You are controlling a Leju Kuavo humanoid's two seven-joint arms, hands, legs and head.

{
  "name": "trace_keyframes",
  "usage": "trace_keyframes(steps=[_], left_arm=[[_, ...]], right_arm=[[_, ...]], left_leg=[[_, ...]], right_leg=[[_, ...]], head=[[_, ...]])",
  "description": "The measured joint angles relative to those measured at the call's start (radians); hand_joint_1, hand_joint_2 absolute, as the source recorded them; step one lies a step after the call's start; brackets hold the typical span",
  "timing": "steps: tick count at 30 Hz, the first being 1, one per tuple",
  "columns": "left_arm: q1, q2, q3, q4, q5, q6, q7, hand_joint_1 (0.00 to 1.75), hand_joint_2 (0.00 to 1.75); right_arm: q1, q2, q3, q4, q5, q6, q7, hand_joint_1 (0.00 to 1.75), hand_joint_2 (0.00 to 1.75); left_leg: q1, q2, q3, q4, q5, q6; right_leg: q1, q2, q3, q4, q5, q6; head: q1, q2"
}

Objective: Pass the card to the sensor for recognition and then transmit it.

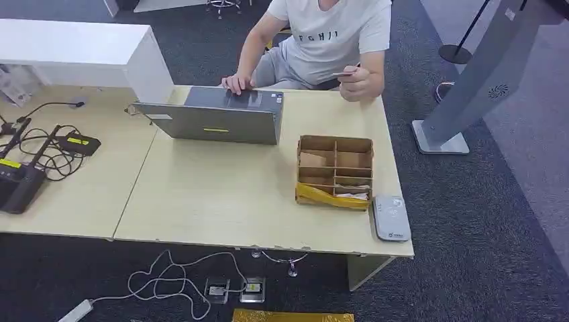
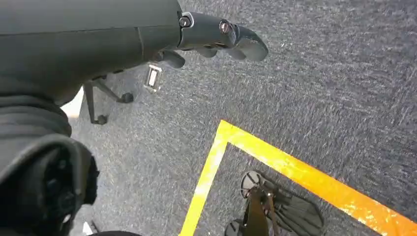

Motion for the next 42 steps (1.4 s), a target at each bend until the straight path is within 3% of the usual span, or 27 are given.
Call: trace_keyframes(steps=[10,15,20,27,32,38,42], left_arm=[[0.000,-0.006,0.000,0.000,-0.008,-0.008,-0.020,0.00,0.00],[-0.002,-0.006,0.000,0.000,-0.008,-0.009,-0.026,0.00,0.00],[-0.002,-0.008,0.000,0.000,-0.008,-0.009,-0.029,0.00,0.00],[-0.002,-0.009,0.000,0.000,-0.008,-0.009,-0.029,0.00,0.00],[-0.001,-0.009,0.000,0.000,-0.012,-0.009,-0.029,0.00,0.00],[-0.007,-0.006,0.000,0.000,-0.018,-0.013,-0.029,0.00,0.00],[-0.006,-0.003,0.000,0.000,-0.017,-0.018,-0.029,0.00,0.00]], right_arm=[[-0.112,-0.036,0.175,-0.002,0.004,0.045,-0.073,0.00,0.00],[-0.198,-0.036,0.326,-0.013,0.031,0.075,-0.139,0.00,0.00],[-0.254,-0.034,0.459,-0.025,0.030,0.069,-0.149,0.00,0.00],[-0.273,-0.034,0.564,-0.027,0.017,0.068,-0.155,0.00,0.00],[-0.289,-0.028,0.631,-0.041,0.020,0.068,-0.201,0.00,0.00],[-0.410,-0.004,0.803,-0.082,0.045,0.068,-0.161,0.00,0.00],[-0.476,0.029,0.949,-0.120,0.053,0.102,-0.097,0.00,0.00]], left_leg=[[0.000,0.000,-0.001,0.000,0.000,0.000],[0.001,0.000,0.000,0.000,0.000,0.000],[0.001,-0.001,-0.001,0.000,0.001,-0.001],[0.001,-0.001,-0.001,0.000,0.001,-0.001],[0.001,-0.001,-0.001,0.000,0.001,-0.001],[0.002,0.000,-0.001,0.000,0.001,-0.002],[0.001,-0.001,-0.002,0.000,0.003,-0.002]], right_leg=[[0.001,0.000,0.000,0.000,0.000,0.000],[0.001,0.000,0.000,0.000,0.000,0.000],[0.001,-0.002,0.001,0.000,0.000,0.000],[0.001,-0.001,0.000,0.000,0.000,0.000],[0.001,-0.001,0.000,0.000,0.000,0.000],[0.002,-0.001,0.001,0.001,0.001,-0.001],[0.001,-0.001,-0.001,0.002,0.001,-0.001]], head=[[0.000,0.000],[0.000,0.000],[0.000,0.000],[0.000,0.000],[0.000,0.000],[0.000,0.000],[-0.001,0.000]])
